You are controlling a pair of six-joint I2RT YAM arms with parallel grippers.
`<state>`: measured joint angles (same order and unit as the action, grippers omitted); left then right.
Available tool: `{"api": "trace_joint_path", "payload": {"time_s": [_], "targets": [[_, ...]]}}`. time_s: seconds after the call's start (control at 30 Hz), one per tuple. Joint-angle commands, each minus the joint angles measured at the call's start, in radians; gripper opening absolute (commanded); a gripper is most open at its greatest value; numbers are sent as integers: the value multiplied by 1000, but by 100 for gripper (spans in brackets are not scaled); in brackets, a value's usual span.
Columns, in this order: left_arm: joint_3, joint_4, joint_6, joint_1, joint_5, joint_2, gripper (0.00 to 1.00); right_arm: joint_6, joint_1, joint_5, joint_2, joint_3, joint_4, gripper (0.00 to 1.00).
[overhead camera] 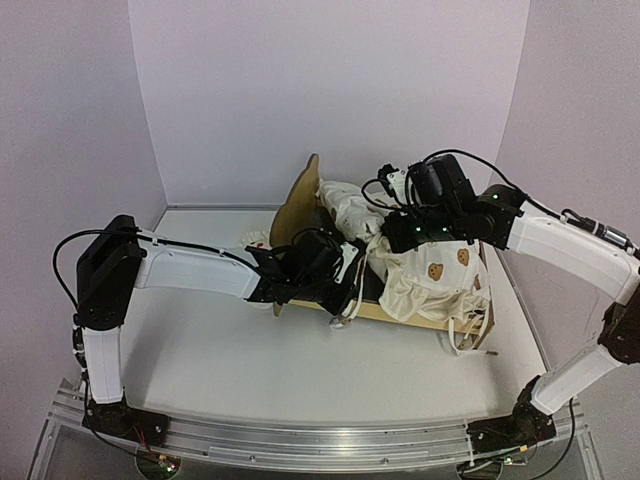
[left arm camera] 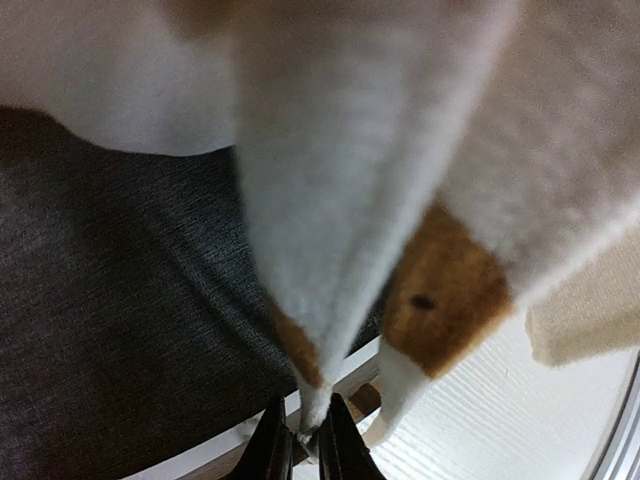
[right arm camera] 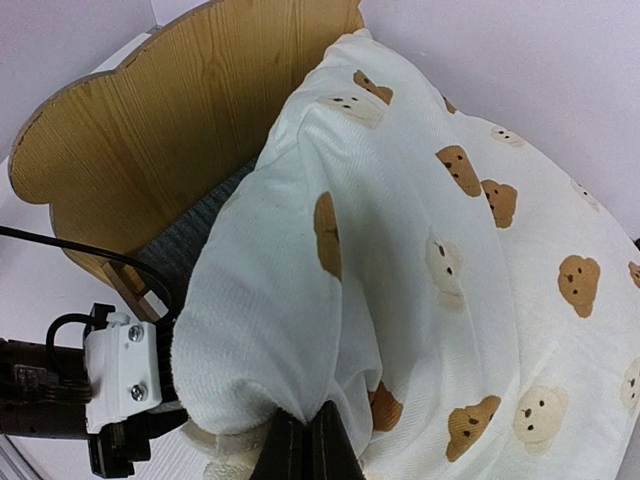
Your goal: Set up the pet bed
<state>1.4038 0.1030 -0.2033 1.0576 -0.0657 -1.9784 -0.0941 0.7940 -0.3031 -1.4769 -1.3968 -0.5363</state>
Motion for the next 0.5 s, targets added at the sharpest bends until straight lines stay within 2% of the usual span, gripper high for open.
{"api": "trace_joint_path", "payload": {"time_s": [0.0,0.27,0.47], "targets": [[57,-29,13,4,-39,-12,0,-13,-7,-11,10,-35,10,0],[144,78,30,4,-155,62,0,-41,-7,51,25,-34,9,0],[147,121,54,4,-232,119,0,-61,-8,101,17,-33,9,0]]}}
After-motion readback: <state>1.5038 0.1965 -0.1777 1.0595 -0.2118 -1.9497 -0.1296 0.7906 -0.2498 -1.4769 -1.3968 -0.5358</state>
